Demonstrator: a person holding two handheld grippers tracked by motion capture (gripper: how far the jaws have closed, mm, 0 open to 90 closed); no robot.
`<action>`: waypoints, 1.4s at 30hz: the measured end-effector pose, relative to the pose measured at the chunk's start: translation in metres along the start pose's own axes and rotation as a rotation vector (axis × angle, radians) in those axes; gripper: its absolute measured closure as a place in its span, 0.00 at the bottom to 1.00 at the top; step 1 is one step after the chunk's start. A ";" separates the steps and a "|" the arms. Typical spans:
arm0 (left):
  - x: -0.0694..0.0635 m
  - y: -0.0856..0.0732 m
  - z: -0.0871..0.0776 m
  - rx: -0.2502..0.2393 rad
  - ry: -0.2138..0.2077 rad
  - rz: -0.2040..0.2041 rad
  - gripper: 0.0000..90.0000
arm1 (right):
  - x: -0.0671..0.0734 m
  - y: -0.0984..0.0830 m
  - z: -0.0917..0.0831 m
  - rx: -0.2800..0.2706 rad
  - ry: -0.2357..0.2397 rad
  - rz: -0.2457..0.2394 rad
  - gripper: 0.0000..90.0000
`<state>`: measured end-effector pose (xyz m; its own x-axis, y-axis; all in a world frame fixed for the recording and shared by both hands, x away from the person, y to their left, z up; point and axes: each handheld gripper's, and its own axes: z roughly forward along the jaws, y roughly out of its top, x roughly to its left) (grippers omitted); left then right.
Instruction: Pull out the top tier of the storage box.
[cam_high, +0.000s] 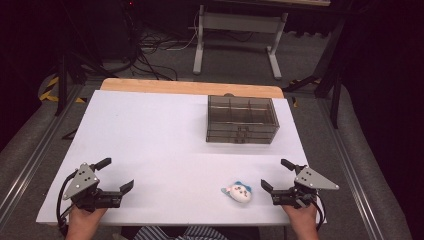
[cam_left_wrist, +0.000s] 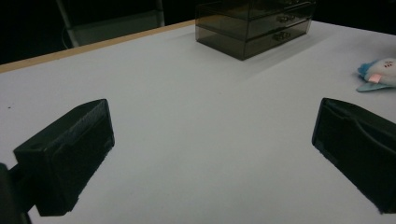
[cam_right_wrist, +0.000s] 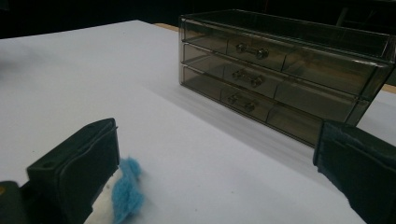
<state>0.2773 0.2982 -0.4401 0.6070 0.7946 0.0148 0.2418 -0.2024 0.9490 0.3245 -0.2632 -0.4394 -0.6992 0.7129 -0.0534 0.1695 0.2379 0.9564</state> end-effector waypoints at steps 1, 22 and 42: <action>0.000 0.000 0.000 -0.002 0.008 0.002 0.00 | 0.000 0.000 0.000 -0.001 0.001 0.003 0.01; -0.001 0.002 -0.002 -0.033 -0.017 0.024 0.02 | 0.002 0.002 0.002 0.014 0.002 -0.019 0.01; 0.000 0.002 -0.002 -0.048 -0.008 0.014 0.01 | -0.002 0.017 0.013 0.052 0.008 -0.044 0.04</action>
<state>0.2760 0.2988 -0.4371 0.6166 0.7869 0.0260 0.1967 -0.1859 0.9627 0.3376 -0.2522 -0.4266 -0.7122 0.6958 -0.0930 0.1742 0.3034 0.9368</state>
